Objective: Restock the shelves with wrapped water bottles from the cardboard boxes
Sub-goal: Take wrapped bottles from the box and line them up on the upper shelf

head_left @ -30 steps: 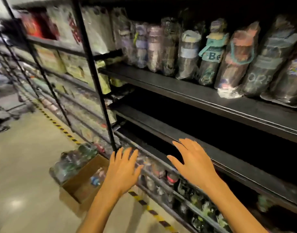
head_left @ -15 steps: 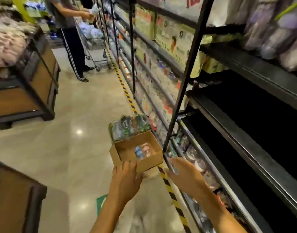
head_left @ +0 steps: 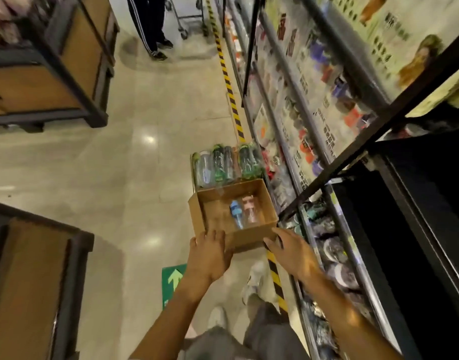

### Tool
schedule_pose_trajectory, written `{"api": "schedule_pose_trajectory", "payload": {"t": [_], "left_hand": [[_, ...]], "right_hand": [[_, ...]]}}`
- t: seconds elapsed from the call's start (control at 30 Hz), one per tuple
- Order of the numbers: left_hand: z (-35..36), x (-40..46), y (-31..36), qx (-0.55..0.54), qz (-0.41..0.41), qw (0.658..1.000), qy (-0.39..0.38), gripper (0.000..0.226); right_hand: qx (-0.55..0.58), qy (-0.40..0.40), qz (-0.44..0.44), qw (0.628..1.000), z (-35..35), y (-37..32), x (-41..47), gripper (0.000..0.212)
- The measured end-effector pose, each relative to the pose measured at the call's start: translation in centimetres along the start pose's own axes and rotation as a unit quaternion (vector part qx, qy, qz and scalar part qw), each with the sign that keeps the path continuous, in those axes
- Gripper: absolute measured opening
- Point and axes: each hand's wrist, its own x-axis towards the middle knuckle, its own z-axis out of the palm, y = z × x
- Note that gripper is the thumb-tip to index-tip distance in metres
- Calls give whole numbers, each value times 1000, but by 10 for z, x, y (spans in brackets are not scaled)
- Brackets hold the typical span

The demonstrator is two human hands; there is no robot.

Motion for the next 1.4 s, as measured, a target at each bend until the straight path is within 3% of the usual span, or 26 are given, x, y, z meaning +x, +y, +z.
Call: {"api": "schedule_pose_trajectory", "payload": {"t": [0.2,0.37,0.5,0.63,0.8,0.87,0.93,1.03,1.13,1.23,1.3,1.4], "left_hand": [[30,130,12,-56,-79,992,-76,45],[88,245,2,-80,-113,982,-126,53],[171,332,-17,-146,-141,966,-161,51],[267,416,-34,-201,-144,944,-219,55],[385,516,-57,-227,-162,929,-244,54],[429,550,-63,-264,-194,915,-236,46],[469,580,-67,-275,-204,911,-228,41],[524,616,-74,-349,-244,885,-188,69],[562,643,-72,-454,-304,824,-149,98],[580,661,-66,-542,-332,762,-123,90],[594,667,-63,-564,-338,745,-108,86],[608,669,-67,-569,-344,743,-77,87]], "right_hand": [[-17,-62,9,998,-8,22,146,57],[-6,-105,9,994,17,42,277,45],[28,-128,41,991,75,66,381,37],[93,-141,135,976,157,108,476,45],[156,-117,230,954,257,170,579,15],[166,-117,247,947,293,193,617,23],[174,-102,247,948,329,214,652,53],[213,-85,249,941,372,235,696,79],[247,-75,232,938,406,253,729,85],[274,-77,240,928,429,262,749,92],[278,-56,244,927,442,269,757,102],[303,-18,250,919,454,273,761,100]]}}
